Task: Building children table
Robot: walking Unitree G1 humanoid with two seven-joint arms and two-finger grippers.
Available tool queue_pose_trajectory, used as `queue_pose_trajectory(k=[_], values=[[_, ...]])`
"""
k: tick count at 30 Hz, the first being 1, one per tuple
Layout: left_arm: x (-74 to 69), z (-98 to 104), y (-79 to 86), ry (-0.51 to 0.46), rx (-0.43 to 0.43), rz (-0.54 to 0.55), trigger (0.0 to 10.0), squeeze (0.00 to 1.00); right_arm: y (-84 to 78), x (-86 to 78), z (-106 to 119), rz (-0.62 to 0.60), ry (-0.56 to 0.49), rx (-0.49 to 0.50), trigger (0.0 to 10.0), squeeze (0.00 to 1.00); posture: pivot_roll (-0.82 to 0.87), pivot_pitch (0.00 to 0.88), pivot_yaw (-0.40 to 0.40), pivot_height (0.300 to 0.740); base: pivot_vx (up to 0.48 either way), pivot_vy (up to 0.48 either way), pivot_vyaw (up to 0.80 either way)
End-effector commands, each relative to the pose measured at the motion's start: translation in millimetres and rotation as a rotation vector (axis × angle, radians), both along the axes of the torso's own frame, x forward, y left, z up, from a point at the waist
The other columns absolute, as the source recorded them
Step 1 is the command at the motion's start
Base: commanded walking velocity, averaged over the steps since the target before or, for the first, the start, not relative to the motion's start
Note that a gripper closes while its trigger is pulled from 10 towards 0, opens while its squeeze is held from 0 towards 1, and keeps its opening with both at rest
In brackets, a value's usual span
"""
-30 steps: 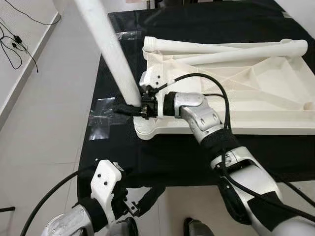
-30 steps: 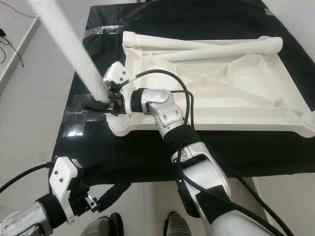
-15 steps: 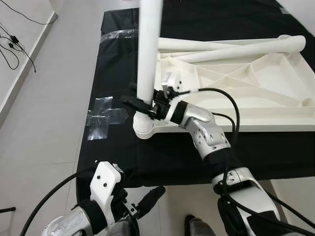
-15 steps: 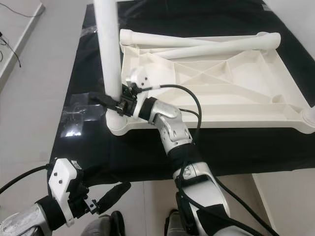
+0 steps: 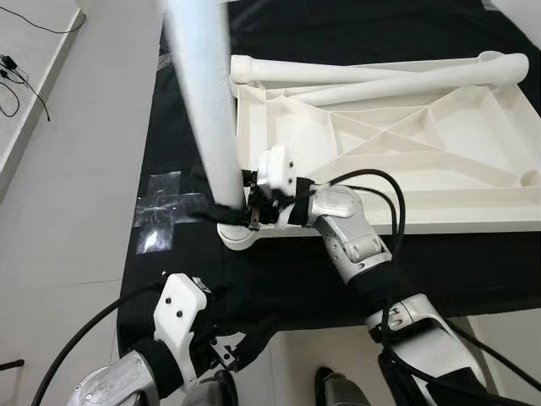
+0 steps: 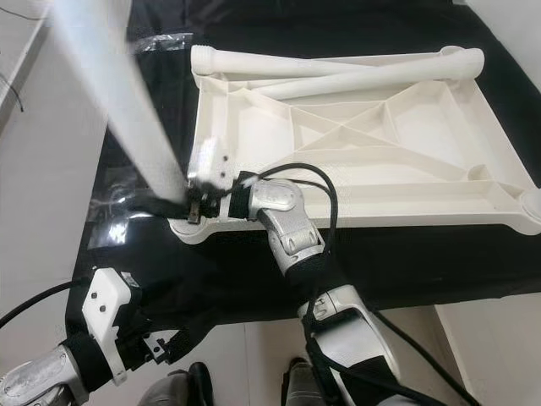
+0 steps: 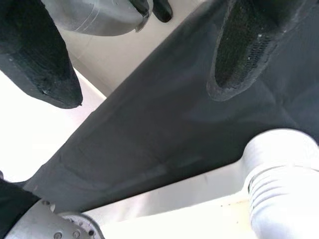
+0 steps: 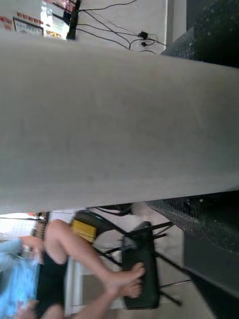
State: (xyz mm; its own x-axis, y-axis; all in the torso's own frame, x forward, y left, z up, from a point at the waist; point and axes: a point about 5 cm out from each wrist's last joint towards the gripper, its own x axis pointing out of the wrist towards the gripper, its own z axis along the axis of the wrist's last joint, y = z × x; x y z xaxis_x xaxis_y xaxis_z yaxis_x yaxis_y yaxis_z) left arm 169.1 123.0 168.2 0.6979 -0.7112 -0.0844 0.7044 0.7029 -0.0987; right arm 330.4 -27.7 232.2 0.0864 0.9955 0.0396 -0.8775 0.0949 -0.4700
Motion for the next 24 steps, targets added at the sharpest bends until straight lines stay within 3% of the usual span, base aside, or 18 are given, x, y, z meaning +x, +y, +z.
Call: queue_pose_trajectory(k=[1,4,14,15,17,20,24], values=[[-3.8,-1,2.0,0.014,0.024,-0.01,10.0,0.0,-4.6,0.8,-37,-0.029,0.109,-0.133,10.0,0.0,0.03,0.312,0.058,0.74,0.0,0.0,0.0],[-3.8,-1,1.4,0.013,0.022,-0.009,10.0,0.0,-6.7,0.7,-40,-0.014,0.058,-0.237,10.0,0.0,0.03,0.314,0.056,0.74,0.0,0.0,0.0],[-3.6,-1,0.9,0.012,0.018,-0.009,10.0,0.0,-6.1,7.9,-36,-0.064,0.134,-0.228,10.0,0.0,0.02,0.311,0.052,0.74,0.0,0.0,0.0],[-3.6,-1,0.7,0.012,0.018,-0.009,10.0,0.0,-6.2,12.3,-35,-0.106,0.19,-0.208,10.0,0.0,0.03,0.312,0.051,0.74,0.0,0.0,0.0],[-3.6,-1,0.7,0.012,0.018,-0.009,10.0,0.0,-6.2,12.3,-35,-0.106,0.19,-0.208,10.0,0.0,0.03,0.312,0.051,0.74,0.0,0.0,0.0],[-4.1,0,0.6,0.011,0.018,-0.008,10.0,0.0,-8.0,22.5,-42,-0.236,0.334,-0.177,10.0,0.0,0.03,0.311,0.051,0.74,0.0,0.0,0.0],[-4.8,0,0.7,0.011,0.018,-0.008,10.0,0.0,-9.5,26.3,-53,-0.316,0.4,-0.183,10.0,0.0,0.03,0.311,0.053,0.74,0.0,0.0,0.0]])
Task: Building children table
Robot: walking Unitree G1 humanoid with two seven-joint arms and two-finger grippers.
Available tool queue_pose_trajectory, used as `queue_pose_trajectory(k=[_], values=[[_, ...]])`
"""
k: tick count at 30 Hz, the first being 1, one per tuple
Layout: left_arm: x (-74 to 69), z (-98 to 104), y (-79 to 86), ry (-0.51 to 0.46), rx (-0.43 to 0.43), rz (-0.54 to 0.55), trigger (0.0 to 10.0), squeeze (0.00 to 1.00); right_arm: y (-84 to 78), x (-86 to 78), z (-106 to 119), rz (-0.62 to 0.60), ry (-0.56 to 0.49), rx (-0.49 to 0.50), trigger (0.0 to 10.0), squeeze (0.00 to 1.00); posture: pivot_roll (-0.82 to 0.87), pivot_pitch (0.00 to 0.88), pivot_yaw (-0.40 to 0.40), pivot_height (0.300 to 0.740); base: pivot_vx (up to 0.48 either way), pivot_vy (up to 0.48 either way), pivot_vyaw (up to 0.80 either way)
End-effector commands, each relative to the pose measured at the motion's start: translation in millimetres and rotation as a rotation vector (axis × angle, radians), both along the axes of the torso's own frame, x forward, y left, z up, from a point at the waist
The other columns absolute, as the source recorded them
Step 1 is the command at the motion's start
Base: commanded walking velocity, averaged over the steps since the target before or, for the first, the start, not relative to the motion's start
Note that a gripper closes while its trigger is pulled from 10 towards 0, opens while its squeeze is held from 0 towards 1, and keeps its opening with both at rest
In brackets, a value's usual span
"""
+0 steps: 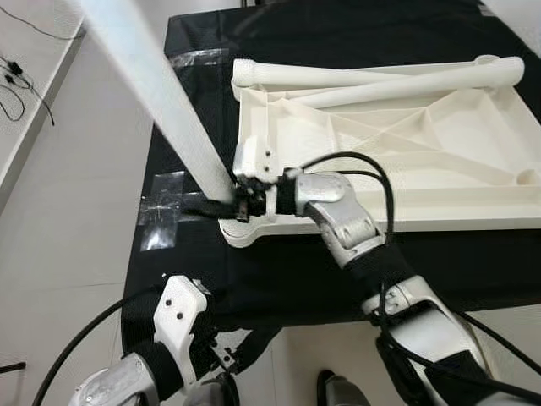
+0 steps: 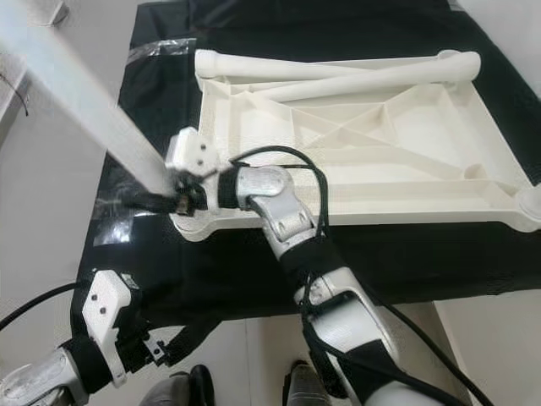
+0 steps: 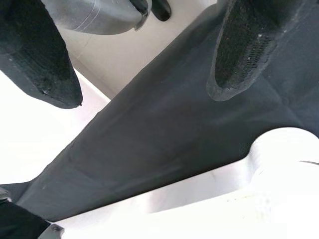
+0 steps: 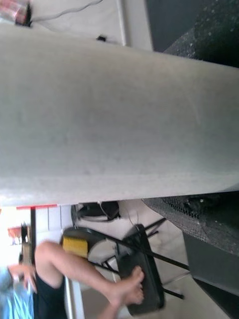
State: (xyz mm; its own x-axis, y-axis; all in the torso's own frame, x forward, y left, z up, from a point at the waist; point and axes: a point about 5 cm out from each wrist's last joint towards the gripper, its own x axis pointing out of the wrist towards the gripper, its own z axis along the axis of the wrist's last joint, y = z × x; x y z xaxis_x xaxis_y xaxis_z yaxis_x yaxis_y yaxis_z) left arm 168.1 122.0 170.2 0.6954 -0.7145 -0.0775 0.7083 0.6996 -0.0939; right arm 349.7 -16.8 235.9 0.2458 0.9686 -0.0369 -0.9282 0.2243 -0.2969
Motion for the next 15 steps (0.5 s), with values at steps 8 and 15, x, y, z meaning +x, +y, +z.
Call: queue_pose_trajectory(k=[8,15], values=[[-5.6,-2.3,2.2,0.025,0.023,-0.007,10.0,0.0,-19.7,9.9,-69.5,-0.256,0.267,-0.072,10.0,0.0,0.04,0.315,0.06,0.74,0.0,0.0,0.0],[-5.7,-2.4,2.3,0.026,0.025,-0.007,10.0,0.0,-20.0,11.5,-67.2,-0.315,0.279,0.001,10.0,0.0,0.04,0.314,0.06,0.74,0.0,0.0,0.0]])
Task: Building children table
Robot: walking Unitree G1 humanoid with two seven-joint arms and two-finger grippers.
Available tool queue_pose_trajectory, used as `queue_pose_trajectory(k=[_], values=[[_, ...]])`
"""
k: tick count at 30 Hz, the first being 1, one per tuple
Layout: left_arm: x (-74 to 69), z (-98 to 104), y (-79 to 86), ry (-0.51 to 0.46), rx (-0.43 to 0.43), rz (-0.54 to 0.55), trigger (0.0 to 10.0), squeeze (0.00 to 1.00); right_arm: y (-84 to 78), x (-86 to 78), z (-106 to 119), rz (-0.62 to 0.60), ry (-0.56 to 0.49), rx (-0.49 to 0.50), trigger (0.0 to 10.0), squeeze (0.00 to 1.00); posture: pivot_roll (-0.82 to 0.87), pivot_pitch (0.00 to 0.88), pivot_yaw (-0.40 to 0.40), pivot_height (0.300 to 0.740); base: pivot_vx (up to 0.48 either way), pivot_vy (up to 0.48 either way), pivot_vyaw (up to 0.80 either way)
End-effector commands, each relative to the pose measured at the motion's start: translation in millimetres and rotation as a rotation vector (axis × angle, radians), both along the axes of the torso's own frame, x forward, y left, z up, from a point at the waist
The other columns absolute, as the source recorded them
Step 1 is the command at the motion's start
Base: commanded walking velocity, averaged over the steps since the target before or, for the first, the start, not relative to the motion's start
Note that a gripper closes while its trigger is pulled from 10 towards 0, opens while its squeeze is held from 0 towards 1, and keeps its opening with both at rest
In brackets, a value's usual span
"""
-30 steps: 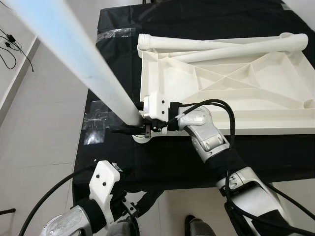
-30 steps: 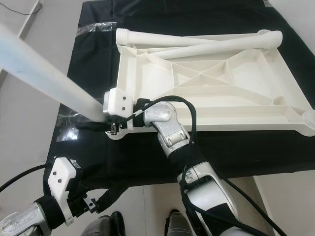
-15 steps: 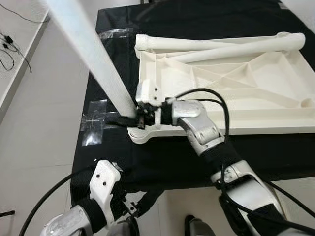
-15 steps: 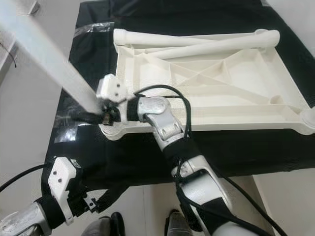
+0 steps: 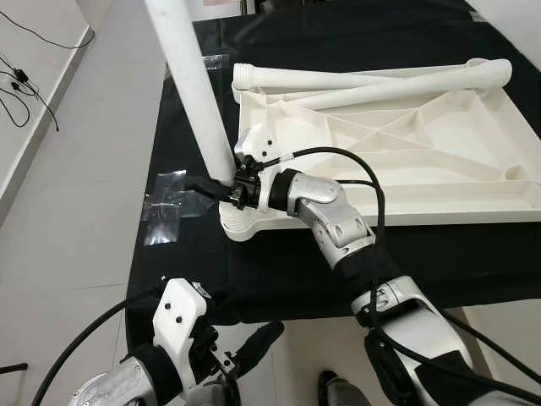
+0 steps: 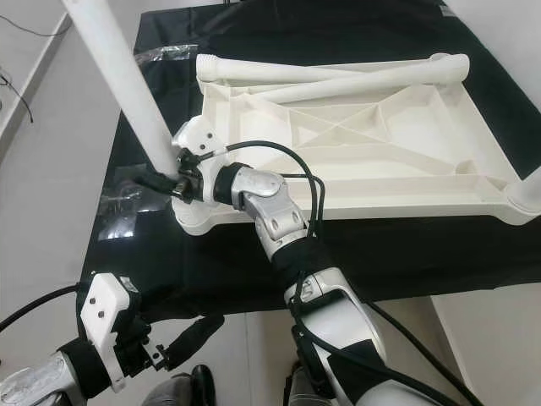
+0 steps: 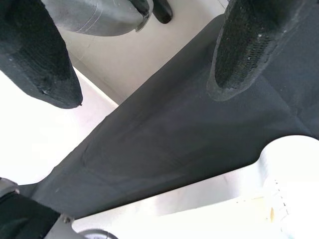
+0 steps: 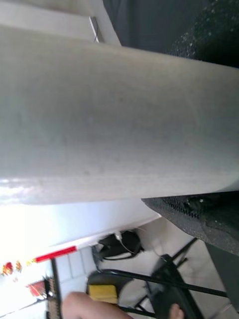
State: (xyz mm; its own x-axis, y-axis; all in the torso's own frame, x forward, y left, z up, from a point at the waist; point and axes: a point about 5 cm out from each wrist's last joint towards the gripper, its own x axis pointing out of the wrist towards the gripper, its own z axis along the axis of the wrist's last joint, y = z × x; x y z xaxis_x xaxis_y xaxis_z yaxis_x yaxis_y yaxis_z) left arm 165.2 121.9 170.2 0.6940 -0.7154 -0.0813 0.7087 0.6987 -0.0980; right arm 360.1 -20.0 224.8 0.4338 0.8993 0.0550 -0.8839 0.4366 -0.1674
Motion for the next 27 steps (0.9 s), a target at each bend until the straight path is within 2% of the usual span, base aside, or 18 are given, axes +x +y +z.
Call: queue_pose_trajectory(k=[1,2,5,8,11,13,18,20,27], values=[[-2.7,-2,2.5,0.02,0.026,-0.005,10.0,0.0,-16.2,1.0,-54,-0.107,0.201,-0.081,10.0,0.0,0.04,0.314,0.061,0.74,0.0,0.0,0.0],[-2.7,-2,2.5,0.02,0.026,-0.005,10.0,0.0,-16.2,1.0,-54,-0.107,0.201,-0.081,10.0,0.0,0.04,0.314,0.061,0.74,0.0,0.0,0.0],[-2.1,-2,2.8,0.02,0.028,-0.007,10.0,0.0,-12.0,-5.4,-44,-0.04,0.148,0.017,10.0,0.0,0.04,0.312,0.066,0.74,0.0,0.0,0.0],[-1.8,-3,2.9,0.02,0.03,-0.008,10.0,0.0,-11.5,-9.5,-42,0.012,0.119,0.033,10.0,0.0,0.04,0.309,0.065,0.74,0.0,0.0,0.0],[-1.6,-3,3.2,0.019,0.032,-0.008,10.0,0.0,-8.6,-20.9,-37,0.141,0.037,0.068,10.0,0.0,0.04,0.307,0.065,0.74,0.0,0.0,0.0],[-1.6,-3,3.2,0.019,0.032,-0.008,10.0,0.0,-7.2,-24.0,-37,0.165,0.016,0.065,10.0,0.0,0.04,0.307,0.065,0.74,0.0,0.0,0.0],[-1.6,-3,3.4,0.018,0.034,-0.007,10.0,0.0,-1.4,-30.0,-43,0.203,-0.027,-0.002,10.0,0.0,0.04,0.306,0.066,0.74,0.0,0.0,0.0],[-1.6,-3,3.1,0.017,0.036,-0.008,10.0,0.0,1.2,-32.5,-51,0.222,-0.059,-0.105,10.0,0.0,0.04,0.307,0.065,0.74,0.0,0.0,0.0],[-1.1,-3,2.5,0.016,0.035,-0.008,10.0,0.0,-2.7,-25.6,-54,0.204,-0.075,-0.233,10.0,0.0,0.04,0.309,0.061,0.74,0.0,0.0,0.0]])
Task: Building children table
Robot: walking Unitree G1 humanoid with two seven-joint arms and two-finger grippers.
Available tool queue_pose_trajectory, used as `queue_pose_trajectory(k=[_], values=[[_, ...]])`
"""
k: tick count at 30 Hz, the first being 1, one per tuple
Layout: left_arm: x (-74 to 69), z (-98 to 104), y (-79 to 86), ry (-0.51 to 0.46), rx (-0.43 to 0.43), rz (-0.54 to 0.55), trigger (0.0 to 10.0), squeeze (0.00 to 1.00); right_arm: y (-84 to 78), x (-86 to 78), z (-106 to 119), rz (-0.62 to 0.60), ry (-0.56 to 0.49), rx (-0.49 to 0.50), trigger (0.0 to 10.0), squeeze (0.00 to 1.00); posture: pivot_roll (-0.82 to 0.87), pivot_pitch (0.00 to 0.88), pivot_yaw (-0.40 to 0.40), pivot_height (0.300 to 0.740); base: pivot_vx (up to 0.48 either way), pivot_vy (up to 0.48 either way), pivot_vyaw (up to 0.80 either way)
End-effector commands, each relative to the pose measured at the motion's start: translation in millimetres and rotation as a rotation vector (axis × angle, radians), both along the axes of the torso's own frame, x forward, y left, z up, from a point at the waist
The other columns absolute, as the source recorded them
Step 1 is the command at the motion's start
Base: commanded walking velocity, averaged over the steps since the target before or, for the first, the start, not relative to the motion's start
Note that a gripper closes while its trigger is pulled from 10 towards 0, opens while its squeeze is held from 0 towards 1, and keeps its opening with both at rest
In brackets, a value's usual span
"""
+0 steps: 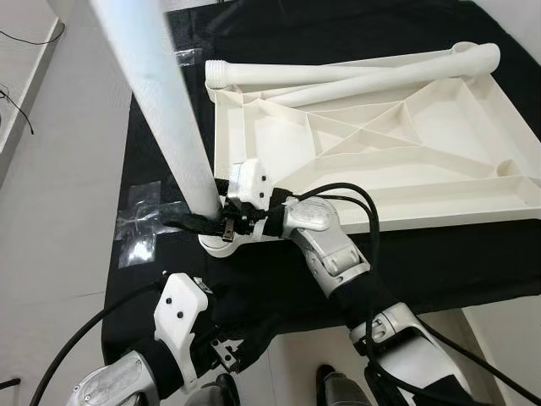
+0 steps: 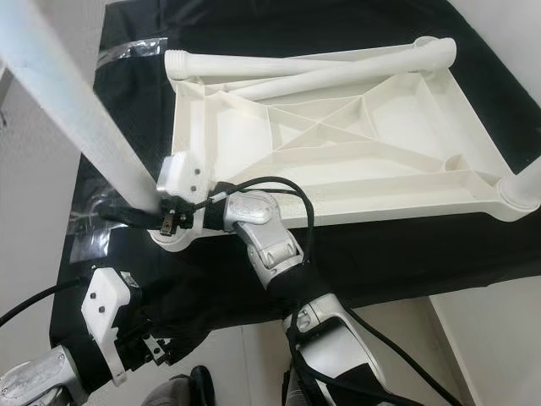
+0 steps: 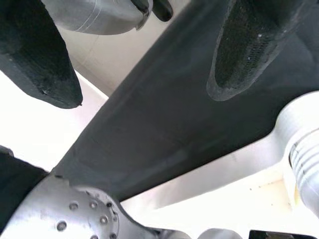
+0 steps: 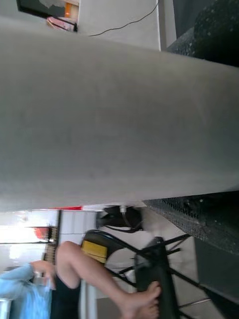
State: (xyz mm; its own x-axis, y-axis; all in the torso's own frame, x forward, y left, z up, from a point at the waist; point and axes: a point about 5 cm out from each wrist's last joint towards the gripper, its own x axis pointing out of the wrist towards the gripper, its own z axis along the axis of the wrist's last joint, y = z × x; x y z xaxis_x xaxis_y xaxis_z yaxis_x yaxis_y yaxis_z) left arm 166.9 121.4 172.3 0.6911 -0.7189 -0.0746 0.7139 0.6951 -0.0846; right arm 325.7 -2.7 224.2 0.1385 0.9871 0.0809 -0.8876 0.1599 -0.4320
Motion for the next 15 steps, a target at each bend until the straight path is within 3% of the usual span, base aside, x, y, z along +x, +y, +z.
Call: queue_pose_trajectory(k=[1,8,15], values=[[-2.9,-5,2.9,0.03,0.03,-0.002,10.0,0.0,-20.1,8.8,-53,-0.115,0.17,-0.19,10.0,0.0,0.04,0.309,0.061,0.74,0.0,0.0,0.0],[-2.2,-5,2.4,0.028,0.027,-0.001,10.0,0.0,-26.7,15.3,-52,-0.126,0.19,-0.271,10.0,0.0,0.03,0.309,0.058,0.74,0.0,0.0,0.0],[-1.8,-5,2.2,0.026,0.027,0.001,10.0,0.0,-27.7,27.4,-49,-0.247,0.304,-0.226,10.0,0.0,0.03,0.308,0.055,0.74,0.0,0.0,0.0]])
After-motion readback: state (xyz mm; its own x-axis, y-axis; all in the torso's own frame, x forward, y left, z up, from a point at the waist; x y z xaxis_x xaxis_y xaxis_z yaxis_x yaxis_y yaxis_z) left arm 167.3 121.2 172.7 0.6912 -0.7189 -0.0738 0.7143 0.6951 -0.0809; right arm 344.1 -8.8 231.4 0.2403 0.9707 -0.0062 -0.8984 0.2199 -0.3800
